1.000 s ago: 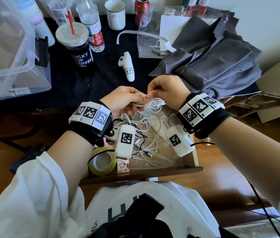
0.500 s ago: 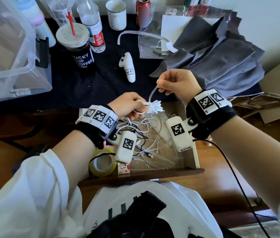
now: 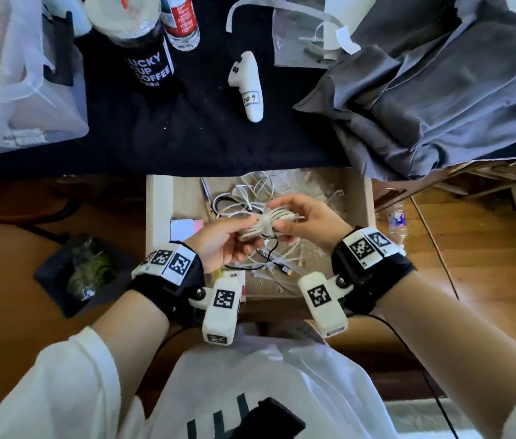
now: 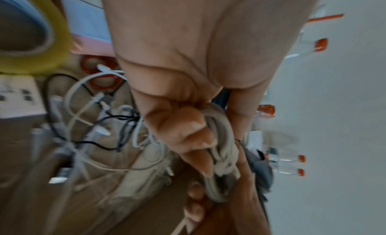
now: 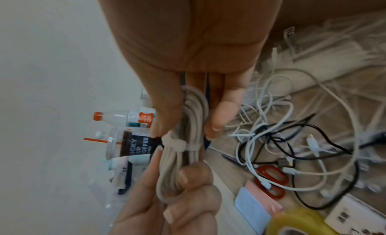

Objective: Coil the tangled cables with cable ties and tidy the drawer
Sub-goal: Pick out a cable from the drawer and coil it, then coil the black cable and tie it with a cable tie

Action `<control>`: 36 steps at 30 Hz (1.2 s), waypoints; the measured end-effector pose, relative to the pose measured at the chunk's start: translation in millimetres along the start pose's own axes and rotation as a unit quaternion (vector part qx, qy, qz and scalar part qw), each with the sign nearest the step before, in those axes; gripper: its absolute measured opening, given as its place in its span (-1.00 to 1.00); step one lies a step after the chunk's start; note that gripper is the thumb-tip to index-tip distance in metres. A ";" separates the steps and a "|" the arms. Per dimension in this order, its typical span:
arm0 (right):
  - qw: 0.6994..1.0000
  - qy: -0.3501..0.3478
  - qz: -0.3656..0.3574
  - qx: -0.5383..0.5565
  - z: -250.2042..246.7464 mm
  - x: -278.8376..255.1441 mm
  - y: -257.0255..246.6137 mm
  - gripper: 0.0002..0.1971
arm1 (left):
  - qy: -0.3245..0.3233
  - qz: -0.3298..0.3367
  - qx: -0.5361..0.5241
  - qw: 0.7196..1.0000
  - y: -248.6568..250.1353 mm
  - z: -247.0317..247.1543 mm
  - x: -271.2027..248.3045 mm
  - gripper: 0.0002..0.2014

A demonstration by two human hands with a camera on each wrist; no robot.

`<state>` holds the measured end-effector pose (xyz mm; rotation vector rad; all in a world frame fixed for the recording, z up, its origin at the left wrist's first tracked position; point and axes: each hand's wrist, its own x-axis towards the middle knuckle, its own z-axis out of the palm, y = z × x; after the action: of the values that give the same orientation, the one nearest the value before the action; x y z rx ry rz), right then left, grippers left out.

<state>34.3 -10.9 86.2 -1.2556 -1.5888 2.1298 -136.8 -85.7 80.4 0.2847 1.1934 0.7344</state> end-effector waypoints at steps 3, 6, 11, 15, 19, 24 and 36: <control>0.998 0.002 0.062 0.010 10.7 8.8 22.2 -0.77 | 0.046 -0.043 0.003 0.998 -20.2 -13.1 6.9 -0.80; 0.991 0.024 0.131 0.022 27.7 18.3 50.3 -0.75 | 0.133 -0.063 0.076 0.986 -34.4 -36.9 7.2 -0.84; 0.974 0.008 0.221 0.047 65.0 40.3 90.1 -0.73 | 0.234 -0.052 0.093 0.966 -44.8 -80.0 0.9 -0.79; 0.962 -0.025 0.264 0.062 97.0 54.6 102.6 -0.69 | 0.290 -0.030 0.047 0.955 -58.5 -104.4 -2.6 -0.82; 0.956 -0.019 0.282 0.082 119.5 67.0 109.6 -0.67 | 0.289 -0.029 0.016 0.957 -73.5 -111.9 -7.0 -0.80; 0.957 -0.019 0.281 0.070 133.4 78.3 117.8 -0.56 | 0.280 -0.065 -0.030 0.957 -85.3 -113.7 -5.3 -0.79; 0.938 0.248 0.221 0.100 42.0 77.6 115.5 -0.64 | 0.187 -0.048 -0.028 0.981 -49.5 -78.3 29.9 -0.79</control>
<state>-8.0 -39.4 -49.9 -2.0156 -0.9210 1.8982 -185.1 -116.2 1.6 0.0395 1.5286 0.7557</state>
